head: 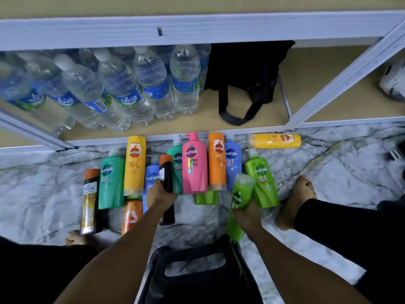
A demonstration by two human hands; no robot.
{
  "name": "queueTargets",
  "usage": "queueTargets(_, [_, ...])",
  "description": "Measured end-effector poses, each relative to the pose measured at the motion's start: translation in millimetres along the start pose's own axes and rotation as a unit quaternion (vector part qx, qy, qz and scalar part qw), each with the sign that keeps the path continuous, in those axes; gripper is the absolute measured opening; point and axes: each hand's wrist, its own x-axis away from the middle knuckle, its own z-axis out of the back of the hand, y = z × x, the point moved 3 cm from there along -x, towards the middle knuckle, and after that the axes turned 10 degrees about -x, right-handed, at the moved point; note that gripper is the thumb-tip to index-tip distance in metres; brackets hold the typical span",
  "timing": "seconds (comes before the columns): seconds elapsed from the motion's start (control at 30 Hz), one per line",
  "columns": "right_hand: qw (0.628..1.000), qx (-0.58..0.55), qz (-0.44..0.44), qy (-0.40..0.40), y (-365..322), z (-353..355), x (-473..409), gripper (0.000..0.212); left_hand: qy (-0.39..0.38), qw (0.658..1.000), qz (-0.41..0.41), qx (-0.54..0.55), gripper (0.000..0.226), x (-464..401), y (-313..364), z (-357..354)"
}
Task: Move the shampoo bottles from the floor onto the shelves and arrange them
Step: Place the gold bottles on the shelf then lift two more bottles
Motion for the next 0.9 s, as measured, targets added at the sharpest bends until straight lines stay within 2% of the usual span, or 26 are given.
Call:
queueTargets(0.13, [0.997,0.041,0.067,0.002,-23.3,-2.4,19.3,0.038,-0.003,0.986,0.035,0.166,0.037,33.3,-21.9,7.1])
queueTargets(0.27, [0.992,0.039,0.116,0.008,-47.0,-6.6,48.8,0.04,-0.018,0.932,0.047,0.359,0.028,72.4,-29.5,13.1])
queueTargets(0.33, [0.991,0.032,0.127,0.007,-57.3,-8.2,66.5,0.04,-0.011,0.914,0.035,0.405,0.031,89.2,-30.5,17.5])
queueTargets(0.43, [0.99,0.025,0.142,0.001,-66.3,-9.4,93.3,0.043,-0.007,0.904,0.006,0.427,0.032,116.1,-29.8,26.4])
queueTargets(0.53, [0.988,0.009,0.155,-0.001,-67.7,-8.3,118.2,0.042,0.005,0.902,-0.038,0.429,0.044,140.8,-30.2,34.7])
queueTargets(0.67, [0.987,-0.005,0.162,0.006,-72.1,-1.3,149.7,0.042,0.04,0.926,-0.08,0.367,0.051,163.3,-37.8,42.2])
queueTargets(0.9, [0.984,-0.043,0.165,-0.042,-85.4,-13.8,178.4,0.038,0.101,0.939,-0.088,0.316,0.061,183.0,-55.5,49.0])
